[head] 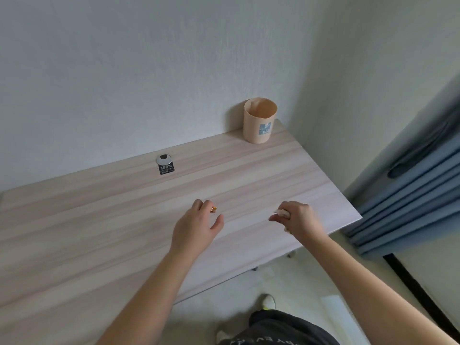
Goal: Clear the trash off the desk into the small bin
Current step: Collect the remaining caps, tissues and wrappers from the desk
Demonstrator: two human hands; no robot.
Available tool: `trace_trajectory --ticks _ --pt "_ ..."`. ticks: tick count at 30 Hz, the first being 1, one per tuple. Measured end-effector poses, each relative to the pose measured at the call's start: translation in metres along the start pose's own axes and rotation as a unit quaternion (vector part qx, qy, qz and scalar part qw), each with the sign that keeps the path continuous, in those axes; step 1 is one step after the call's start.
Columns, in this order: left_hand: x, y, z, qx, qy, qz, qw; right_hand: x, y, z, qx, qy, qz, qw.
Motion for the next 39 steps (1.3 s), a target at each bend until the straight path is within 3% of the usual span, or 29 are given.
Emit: trace_trajectory --ticks 11,19,26,31,39 --pt "0.039 -0.073 0.045 0.053 0.025 0.0 0.998 -0.071 -0.063 -0.008 0.029 -0.08 -0.065 0.994" --pt "0.097 -0.162 0.105 0.068 0.062 -0.002 0.996 -0.145 -0.104 0.006 -0.013 -0.154 -0.099 0.983" --pt "0.124 -0.209 0.148 0.066 0.052 0.016 0.996 -0.18 -0.148 0.042 -0.016 -0.138 -0.066 0.988" --pt "0.125 -0.206 0.157 0.042 0.037 0.043 0.997 -0.182 -0.15 0.072 -0.047 -0.109 -0.065 0.991" --pt "0.117 -0.135 0.158 -0.061 0.032 0.07 0.995 -0.142 -0.105 0.129 -0.111 -0.069 -0.062 0.989"
Point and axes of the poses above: each hand's wrist, its own z-axis towards the middle knuckle, its own x-axis out of the palm, y = z × x, the point moved 9 cm from there along z, towards the middle knuckle, and after that the axes turned 14 degrees about x, right-handed, at the moved point
